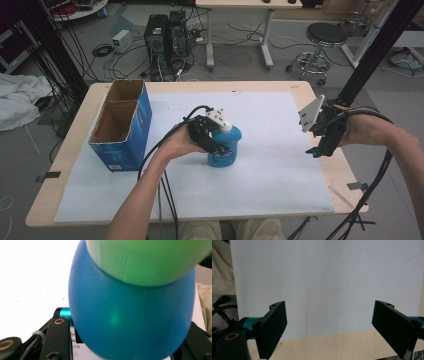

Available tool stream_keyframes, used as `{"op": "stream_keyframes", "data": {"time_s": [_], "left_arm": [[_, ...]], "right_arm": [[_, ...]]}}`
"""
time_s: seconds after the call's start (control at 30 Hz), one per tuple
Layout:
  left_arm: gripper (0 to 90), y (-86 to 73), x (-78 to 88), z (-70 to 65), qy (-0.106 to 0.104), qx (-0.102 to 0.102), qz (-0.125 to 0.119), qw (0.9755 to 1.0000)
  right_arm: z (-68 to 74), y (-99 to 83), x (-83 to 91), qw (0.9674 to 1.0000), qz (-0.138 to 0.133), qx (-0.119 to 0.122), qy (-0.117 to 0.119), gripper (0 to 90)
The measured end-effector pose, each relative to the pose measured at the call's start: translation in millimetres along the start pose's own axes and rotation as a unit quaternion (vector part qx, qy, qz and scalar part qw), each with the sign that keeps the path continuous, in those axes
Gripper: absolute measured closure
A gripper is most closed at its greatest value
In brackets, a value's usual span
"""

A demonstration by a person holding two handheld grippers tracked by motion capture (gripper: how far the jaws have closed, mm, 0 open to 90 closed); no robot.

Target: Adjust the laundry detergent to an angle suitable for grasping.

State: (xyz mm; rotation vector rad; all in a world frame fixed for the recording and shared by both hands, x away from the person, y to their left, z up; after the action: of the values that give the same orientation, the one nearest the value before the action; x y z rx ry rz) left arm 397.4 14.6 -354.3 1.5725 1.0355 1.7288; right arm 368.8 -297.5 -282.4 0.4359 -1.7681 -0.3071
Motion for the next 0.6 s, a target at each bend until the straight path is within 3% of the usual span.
{"op": "stream_keyframes", "data": {"time_s": [0.6], "left_arm": [[44.8, -12.8, 3.9, 7.6, -0.015, -0.003, -0.019, 0.9997]], "right_arm": [[-0.1, -1.0, -4.4, 1.0000, 0.003, -0.002, 0.003, 11.9]]}}
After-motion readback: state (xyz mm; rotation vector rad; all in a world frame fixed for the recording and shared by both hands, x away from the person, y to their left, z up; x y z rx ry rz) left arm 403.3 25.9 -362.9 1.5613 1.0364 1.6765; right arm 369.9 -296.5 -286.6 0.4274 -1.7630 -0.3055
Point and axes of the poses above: each handheld gripper's, and its own axes: x roughly backward along the jaws, y roughly out of its top, z roughly to its left, the point moved 2 cm from there along -x, roughly forward along the jaws, and after that the axes turned 15 degrees about -z, right-handed, at the moved point
